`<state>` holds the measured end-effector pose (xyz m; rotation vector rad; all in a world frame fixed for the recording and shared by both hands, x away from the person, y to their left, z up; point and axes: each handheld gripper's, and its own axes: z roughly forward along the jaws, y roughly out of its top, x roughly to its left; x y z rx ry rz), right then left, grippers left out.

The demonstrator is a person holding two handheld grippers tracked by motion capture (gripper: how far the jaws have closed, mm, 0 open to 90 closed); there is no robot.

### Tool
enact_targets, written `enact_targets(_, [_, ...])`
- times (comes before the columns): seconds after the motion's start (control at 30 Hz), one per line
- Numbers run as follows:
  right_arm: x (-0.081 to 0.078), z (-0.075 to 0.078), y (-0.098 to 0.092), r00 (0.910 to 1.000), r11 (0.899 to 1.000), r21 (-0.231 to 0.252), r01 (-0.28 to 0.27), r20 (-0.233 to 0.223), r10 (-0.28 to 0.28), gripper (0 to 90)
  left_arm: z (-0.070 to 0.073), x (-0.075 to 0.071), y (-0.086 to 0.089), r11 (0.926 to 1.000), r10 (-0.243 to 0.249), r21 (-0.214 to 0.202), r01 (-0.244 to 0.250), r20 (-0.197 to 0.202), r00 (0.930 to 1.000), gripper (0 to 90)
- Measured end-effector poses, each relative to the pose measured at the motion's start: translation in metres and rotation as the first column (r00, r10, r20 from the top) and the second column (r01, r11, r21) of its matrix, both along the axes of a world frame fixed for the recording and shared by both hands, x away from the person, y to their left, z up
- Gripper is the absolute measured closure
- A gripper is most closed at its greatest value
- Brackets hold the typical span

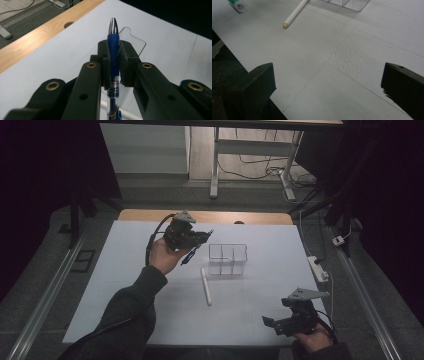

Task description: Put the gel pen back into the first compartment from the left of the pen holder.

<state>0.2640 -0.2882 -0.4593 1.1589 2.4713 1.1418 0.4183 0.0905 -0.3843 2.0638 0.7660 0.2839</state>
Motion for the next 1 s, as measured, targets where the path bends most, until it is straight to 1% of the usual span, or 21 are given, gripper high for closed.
enact_targets(0.13, [0.0,0.0,0.0,1.0,1.0,0.005,-0.005,-0.003,0.005,0.0,0.003,0.007,-0.009,0.9999,-0.004,-0.011,0.004,0.011,0.9999,79.9])
enact_targets(0.23, [0.0,0.0,0.0,1.0,1.0,0.004,-0.001,-0.002,0.001,0.0,0.005,0.012,-0.016,0.9994,-0.009,-0.033,0.009,0.013,0.9999,79.9])
enact_targets(0.43, [0.0,0.0,-0.001,0.9999,1.0,0.012,-0.008,-0.007,0.008,0.0,0.007,0.022,-0.03,0.9987,-0.011,-0.049,0.012,0.019,0.9998,79.9])
enact_targets(0.67, [0.0,0.0,-0.001,0.9999,1.0,0.014,-0.013,-0.008,0.013,0.0,0.006,0.032,-0.043,0.9954,-0.008,-0.095,0.011,0.033,0.9994,79.9])
enact_targets(0.77, [0.001,0.0,-0.001,0.9999,1.0,0.016,-0.014,-0.008,0.014,0.0,0.006,0.036,-0.049,0.994,-0.013,-0.108,0.017,0.043,0.999,79.9])
enact_targets(1.0, [0.001,0.0,-0.002,0.9998,1.0,0.021,-0.015,-0.009,0.015,0.0,0.002,0.042,-0.064,0.9931,-0.017,-0.114,0.025,0.074,0.9971,79.9])
